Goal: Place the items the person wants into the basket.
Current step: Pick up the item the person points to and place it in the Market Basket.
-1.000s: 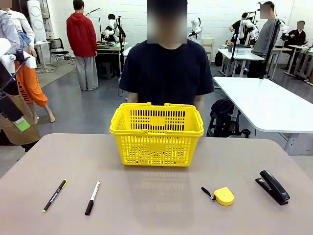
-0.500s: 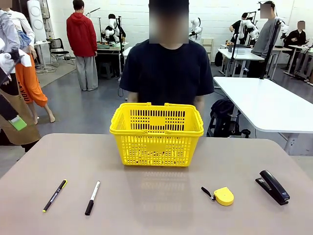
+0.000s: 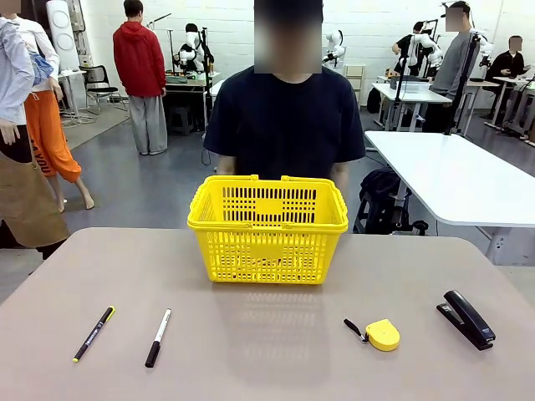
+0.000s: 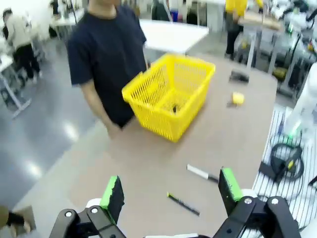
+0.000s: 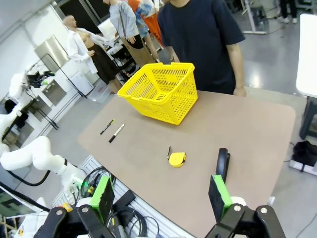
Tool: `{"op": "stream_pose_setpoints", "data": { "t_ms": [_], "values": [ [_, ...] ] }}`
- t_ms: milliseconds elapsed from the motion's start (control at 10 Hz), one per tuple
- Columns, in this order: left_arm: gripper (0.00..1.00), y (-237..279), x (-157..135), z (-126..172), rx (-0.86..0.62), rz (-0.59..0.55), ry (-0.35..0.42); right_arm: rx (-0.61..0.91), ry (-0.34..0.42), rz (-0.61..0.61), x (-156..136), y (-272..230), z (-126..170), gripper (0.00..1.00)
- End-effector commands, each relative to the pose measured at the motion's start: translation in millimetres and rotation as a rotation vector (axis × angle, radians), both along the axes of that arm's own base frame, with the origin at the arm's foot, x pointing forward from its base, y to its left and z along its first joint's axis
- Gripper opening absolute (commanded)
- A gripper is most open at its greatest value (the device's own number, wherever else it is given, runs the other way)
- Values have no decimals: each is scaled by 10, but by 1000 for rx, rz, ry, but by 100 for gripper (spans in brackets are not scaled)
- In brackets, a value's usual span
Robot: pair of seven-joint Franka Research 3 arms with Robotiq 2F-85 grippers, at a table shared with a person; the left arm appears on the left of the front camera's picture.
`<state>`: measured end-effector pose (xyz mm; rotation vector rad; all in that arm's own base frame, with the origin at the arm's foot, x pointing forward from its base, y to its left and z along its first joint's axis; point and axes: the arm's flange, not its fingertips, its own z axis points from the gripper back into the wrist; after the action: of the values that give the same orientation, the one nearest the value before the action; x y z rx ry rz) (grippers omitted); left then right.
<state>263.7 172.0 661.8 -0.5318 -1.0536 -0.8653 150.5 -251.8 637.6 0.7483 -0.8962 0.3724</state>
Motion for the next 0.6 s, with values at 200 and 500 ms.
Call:
{"op": "stream_pose_setpoints", "data": {
  "t_ms": [200,500],
  "values": [
    [100,757,265,-40,-92,-183,-6,8,-23,14,7,10,11,100],
    [100,723,255,-197,185,-263,-53,8,-23,14,7,10,11,100]
  ]
}}
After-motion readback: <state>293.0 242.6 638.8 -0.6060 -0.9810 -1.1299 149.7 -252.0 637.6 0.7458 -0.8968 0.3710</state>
